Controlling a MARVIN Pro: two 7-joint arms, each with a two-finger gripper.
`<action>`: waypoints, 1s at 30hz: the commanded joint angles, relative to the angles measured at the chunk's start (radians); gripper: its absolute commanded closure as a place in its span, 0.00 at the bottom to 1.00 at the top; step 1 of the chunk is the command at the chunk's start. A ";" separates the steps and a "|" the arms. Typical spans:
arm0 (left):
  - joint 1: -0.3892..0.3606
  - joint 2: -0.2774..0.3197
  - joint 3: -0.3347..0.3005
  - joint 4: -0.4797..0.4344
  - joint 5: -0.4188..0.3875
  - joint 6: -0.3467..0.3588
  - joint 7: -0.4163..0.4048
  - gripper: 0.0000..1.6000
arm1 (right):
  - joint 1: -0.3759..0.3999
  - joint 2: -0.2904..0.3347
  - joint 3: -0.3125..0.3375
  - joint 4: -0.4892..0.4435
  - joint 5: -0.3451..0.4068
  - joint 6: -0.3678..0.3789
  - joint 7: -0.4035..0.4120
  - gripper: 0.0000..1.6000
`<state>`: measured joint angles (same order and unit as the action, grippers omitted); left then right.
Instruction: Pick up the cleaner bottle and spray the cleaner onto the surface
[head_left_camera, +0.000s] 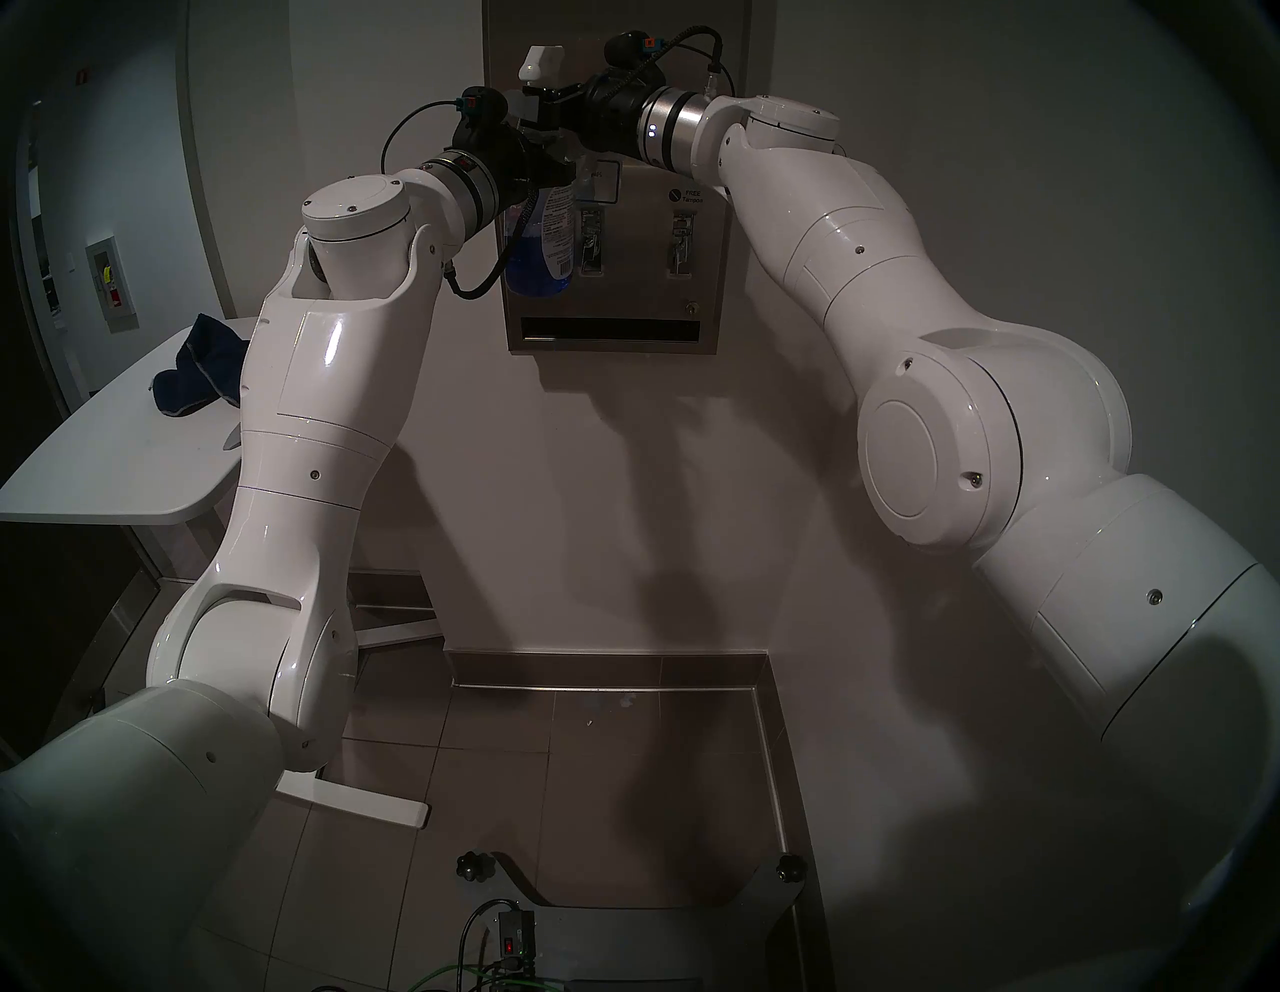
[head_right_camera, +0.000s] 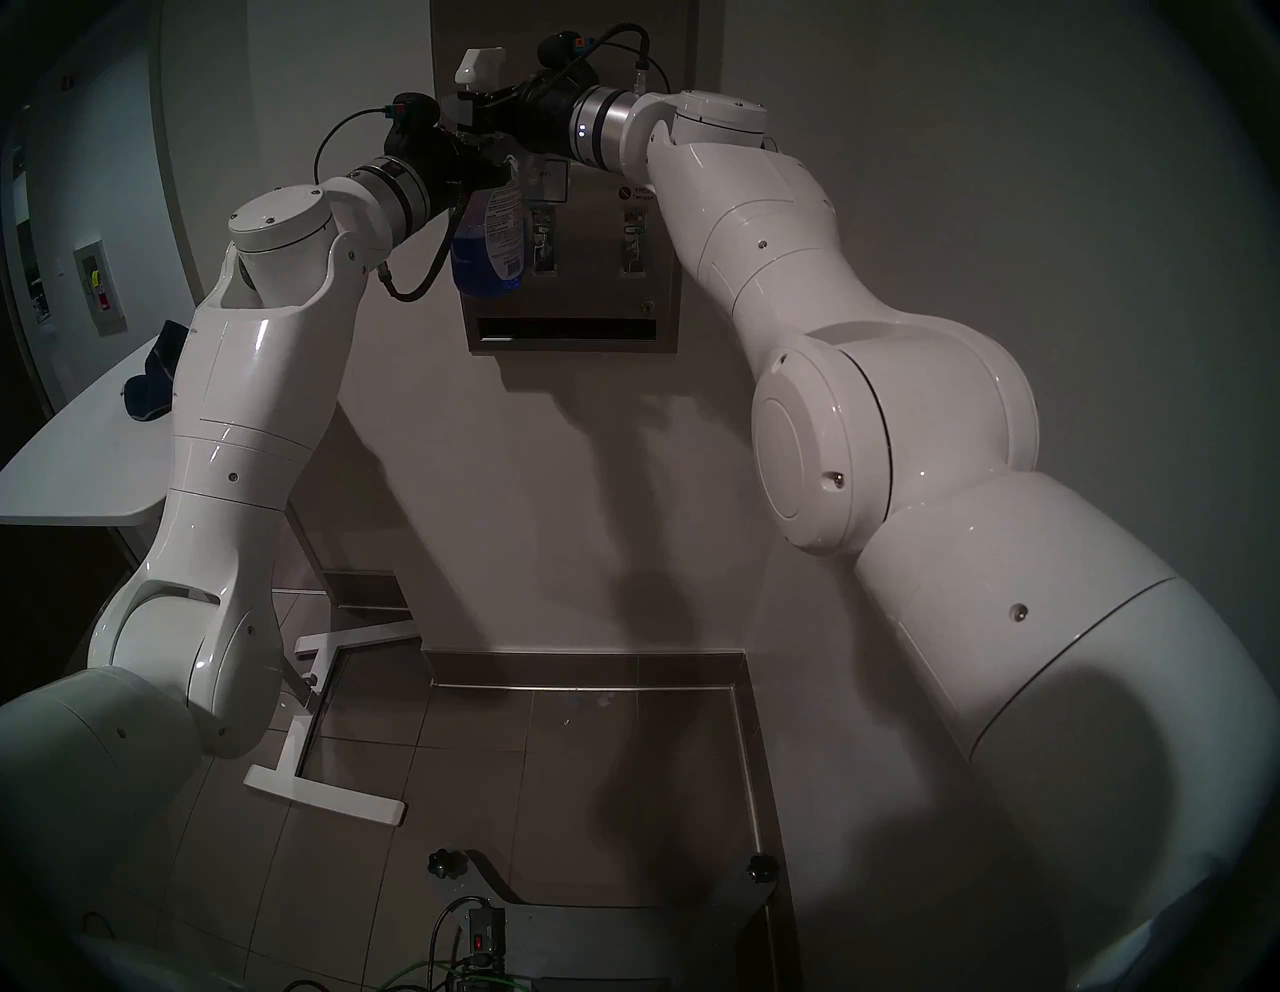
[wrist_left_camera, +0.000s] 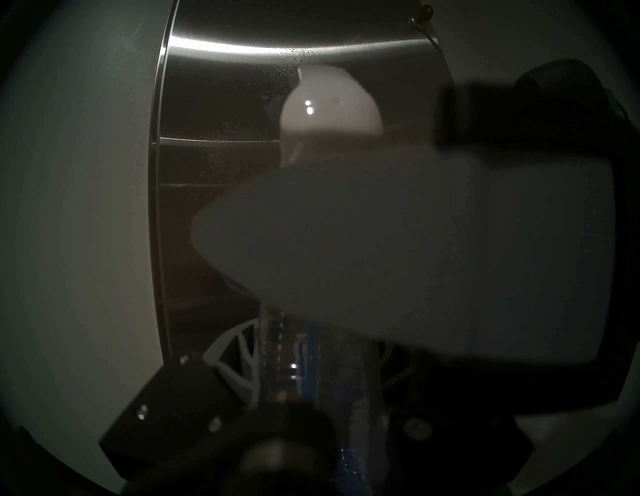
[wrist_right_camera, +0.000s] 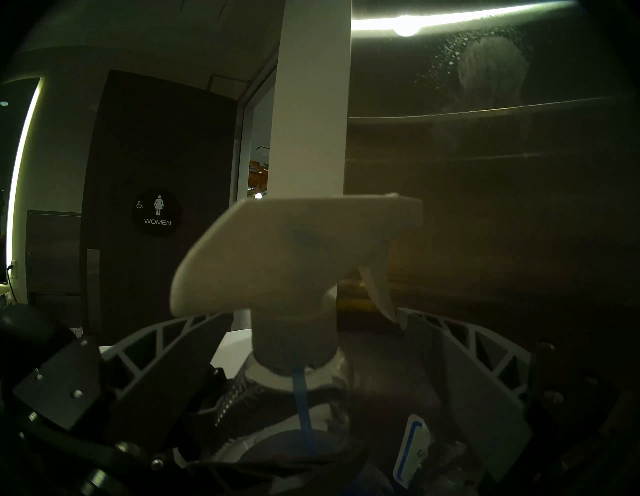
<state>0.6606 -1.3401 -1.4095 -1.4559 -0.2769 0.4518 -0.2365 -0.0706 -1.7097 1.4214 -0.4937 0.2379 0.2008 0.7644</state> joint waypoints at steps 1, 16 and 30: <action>-0.079 -0.003 -0.018 -0.043 -0.001 -0.030 -0.001 1.00 | 0.089 -0.015 0.007 0.006 0.004 -0.035 -0.004 0.00; -0.084 -0.007 -0.023 -0.041 0.001 -0.033 0.000 1.00 | 0.131 -0.008 0.010 0.067 0.000 -0.072 0.006 1.00; -0.088 -0.010 -0.025 -0.038 0.003 -0.036 -0.006 1.00 | 0.160 -0.014 0.005 0.118 -0.001 -0.108 0.029 0.00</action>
<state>0.6485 -1.3475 -1.4197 -1.4544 -0.2740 0.4497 -0.2400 0.0136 -1.7186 1.4231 -0.3689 0.2348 0.1213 0.7876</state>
